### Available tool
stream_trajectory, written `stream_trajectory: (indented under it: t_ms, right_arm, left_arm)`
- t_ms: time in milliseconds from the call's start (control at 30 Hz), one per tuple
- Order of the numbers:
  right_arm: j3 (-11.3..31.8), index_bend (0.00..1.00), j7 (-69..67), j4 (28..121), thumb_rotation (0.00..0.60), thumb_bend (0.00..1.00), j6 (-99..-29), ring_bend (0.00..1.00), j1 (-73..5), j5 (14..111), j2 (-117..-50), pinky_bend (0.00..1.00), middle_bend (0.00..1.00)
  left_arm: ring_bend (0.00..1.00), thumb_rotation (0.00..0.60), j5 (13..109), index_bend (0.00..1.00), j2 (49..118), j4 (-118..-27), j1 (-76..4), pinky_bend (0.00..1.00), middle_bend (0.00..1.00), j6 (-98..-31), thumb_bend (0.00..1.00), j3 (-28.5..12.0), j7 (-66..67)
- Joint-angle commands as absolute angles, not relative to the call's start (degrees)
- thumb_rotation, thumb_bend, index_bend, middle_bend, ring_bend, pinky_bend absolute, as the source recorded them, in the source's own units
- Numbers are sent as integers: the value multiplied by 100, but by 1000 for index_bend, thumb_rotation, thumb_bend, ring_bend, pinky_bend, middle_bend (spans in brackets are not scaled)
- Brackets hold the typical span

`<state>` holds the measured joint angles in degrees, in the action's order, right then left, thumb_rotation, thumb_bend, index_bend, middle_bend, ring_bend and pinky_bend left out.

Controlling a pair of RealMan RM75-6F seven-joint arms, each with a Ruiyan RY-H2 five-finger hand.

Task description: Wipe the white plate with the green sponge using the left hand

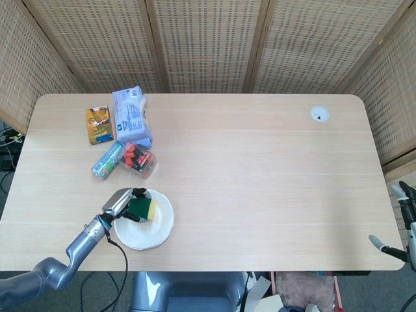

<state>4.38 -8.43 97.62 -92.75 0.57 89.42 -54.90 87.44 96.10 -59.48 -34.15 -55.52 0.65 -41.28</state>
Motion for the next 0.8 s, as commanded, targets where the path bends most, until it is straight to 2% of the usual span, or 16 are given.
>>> stream_trajectory:
  t_ms: [33,267,667,800]
  right_arm:
    - [438,0,-839,9764,600,0,-9278,0,59,8943,-5491,0,0]
    - [418,0,-796,9769,600,0,-9267,0,55,8977,-5501,0,0]
    - [426,0,-815,9763,600,0,-9224,0,36,8945,-5492,0,0]
    - [426,0,-826,9768,600,0,-9239,0,45,8945,-5488,0,0]
  left_arm:
    - [375,600,8856,534,9273,-6444,-3522,338,442,-5737,0,-41,-3762]
    - [375,600,8615,534,9258,-6755,-3663,338,442,-5322,0,-70,-2956]
    - [375,600,8445,534,9902,-6140,-3646,338,442,-5007,0,58,-2640]
    - [375,600,8447,534,9927,-6131,-3639,338,442,-5060,0,28,-2623]
